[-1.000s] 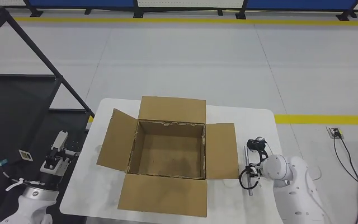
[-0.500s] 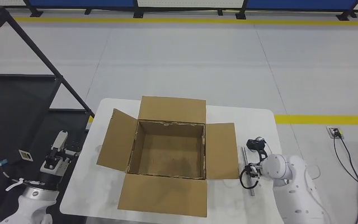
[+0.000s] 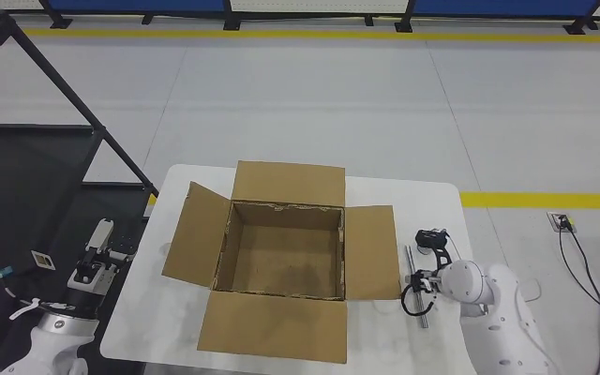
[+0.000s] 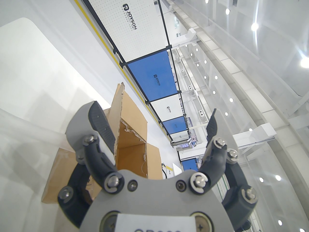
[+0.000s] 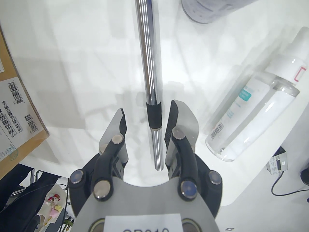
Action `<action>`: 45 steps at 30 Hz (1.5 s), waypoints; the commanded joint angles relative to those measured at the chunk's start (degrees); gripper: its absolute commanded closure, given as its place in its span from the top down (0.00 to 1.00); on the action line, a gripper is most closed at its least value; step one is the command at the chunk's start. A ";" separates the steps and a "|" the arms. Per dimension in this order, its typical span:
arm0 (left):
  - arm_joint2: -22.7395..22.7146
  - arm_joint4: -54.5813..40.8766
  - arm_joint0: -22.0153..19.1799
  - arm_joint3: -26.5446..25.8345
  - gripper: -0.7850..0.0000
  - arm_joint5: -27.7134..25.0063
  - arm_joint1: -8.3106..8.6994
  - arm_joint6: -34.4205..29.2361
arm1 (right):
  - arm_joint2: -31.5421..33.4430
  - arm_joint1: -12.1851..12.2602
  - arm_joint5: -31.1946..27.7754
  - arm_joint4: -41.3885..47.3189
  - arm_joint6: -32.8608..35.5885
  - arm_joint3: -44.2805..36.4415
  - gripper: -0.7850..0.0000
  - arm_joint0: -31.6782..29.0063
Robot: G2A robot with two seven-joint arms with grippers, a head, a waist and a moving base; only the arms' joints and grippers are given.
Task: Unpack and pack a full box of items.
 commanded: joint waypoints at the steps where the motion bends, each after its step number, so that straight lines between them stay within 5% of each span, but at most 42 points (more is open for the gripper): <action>1: 0.00 0.00 0.00 0.00 1.00 0.00 0.00 0.00 | 0.24 0.10 0.65 0.19 -0.74 -1.94 0.50 -0.56; 6: 0.00 0.00 0.00 0.00 1.00 0.00 0.00 0.00 | 1.25 0.40 3.23 -0.06 -1.97 -8.91 0.54 -2.73; 9: 0.00 0.00 0.00 0.00 1.00 0.00 0.00 0.00 | 2.64 0.65 4.99 -0.53 -2.58 -14.74 0.76 -4.25; 12: 0.00 0.00 0.00 0.00 1.00 0.00 0.00 0.00 | 4.36 0.85 6.35 0.28 -3.76 -20.91 0.74 -5.32; 14: 0.00 0.00 0.00 0.00 1.00 0.00 0.00 0.00 | 5.06 0.79 6.09 3.75 -5.99 -24.91 0.52 -6.28; 20: 0.00 0.00 0.00 0.00 1.00 0.00 0.00 0.00 | 7.88 0.73 -2.68 24.73 -11.06 -25.35 0.44 -7.82; 30: 0.00 0.00 0.00 0.00 1.00 0.00 0.00 0.00 | 5.91 1.76 -7.55 37.49 -4.48 -12.08 0.47 -1.53; 36: 0.00 0.00 0.00 0.00 1.00 0.00 0.00 0.00 | 5.25 2.38 -9.06 40.77 -4.56 -10.30 0.35 -1.11; 45: 0.00 0.00 0.00 0.00 1.00 0.00 0.00 0.00 | 1.88 3.00 -7.20 41.50 -6.01 -10.15 0.36 -0.90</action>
